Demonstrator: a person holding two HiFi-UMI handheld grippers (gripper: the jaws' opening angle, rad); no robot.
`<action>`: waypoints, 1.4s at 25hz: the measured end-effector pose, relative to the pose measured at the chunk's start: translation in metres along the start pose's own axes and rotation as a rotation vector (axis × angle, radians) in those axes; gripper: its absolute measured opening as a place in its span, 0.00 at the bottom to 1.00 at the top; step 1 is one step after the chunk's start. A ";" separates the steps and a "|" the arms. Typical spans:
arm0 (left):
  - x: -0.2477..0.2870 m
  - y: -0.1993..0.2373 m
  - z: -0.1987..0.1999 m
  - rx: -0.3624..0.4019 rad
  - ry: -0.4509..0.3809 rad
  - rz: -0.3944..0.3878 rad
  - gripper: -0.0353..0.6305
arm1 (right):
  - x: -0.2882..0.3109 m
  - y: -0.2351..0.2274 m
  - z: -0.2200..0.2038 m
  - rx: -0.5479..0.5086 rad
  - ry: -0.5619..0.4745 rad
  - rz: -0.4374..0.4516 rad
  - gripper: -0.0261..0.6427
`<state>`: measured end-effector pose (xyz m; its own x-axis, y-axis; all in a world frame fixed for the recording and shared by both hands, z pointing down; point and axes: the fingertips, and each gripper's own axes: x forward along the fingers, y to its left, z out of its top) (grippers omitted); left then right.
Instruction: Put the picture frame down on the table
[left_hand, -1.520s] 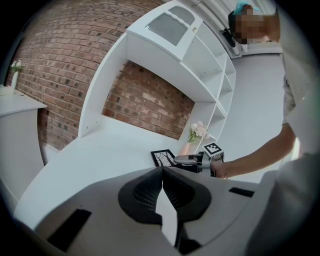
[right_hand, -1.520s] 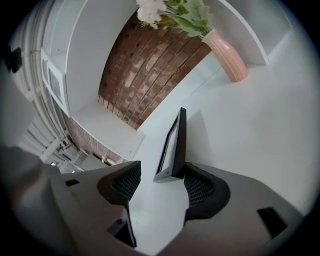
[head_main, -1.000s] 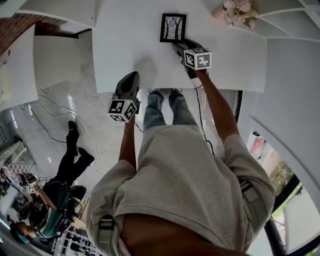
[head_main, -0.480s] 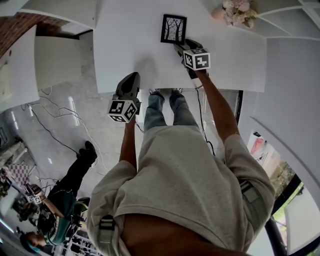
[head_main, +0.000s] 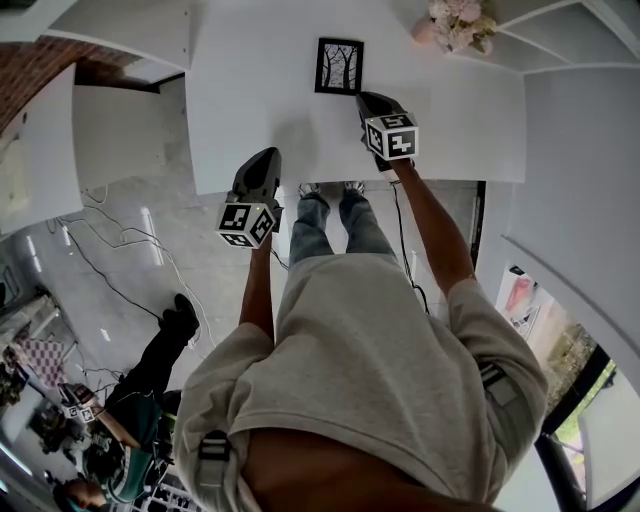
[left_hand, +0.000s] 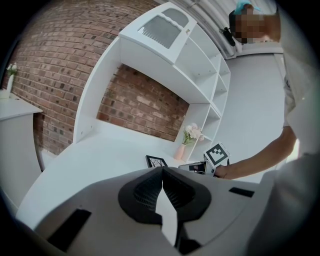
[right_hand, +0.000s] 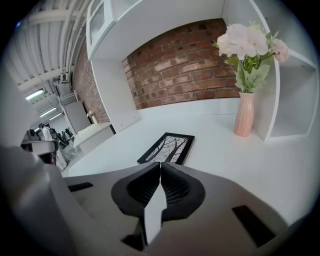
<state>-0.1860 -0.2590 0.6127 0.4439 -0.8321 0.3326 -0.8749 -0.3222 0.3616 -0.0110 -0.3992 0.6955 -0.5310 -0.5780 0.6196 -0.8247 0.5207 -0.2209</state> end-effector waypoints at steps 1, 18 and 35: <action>0.001 -0.001 0.002 0.005 -0.002 -0.002 0.08 | -0.003 0.000 0.000 0.010 -0.004 0.003 0.08; 0.005 -0.018 0.065 0.103 -0.105 -0.015 0.08 | -0.089 0.025 0.055 -0.050 -0.228 0.024 0.08; 0.021 -0.039 0.141 0.222 -0.250 -0.029 0.08 | -0.152 0.000 0.105 -0.072 -0.408 -0.029 0.07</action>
<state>-0.1699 -0.3271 0.4828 0.4320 -0.8973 0.0906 -0.8956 -0.4151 0.1599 0.0498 -0.3771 0.5221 -0.5535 -0.7870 0.2724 -0.8322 0.5349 -0.1458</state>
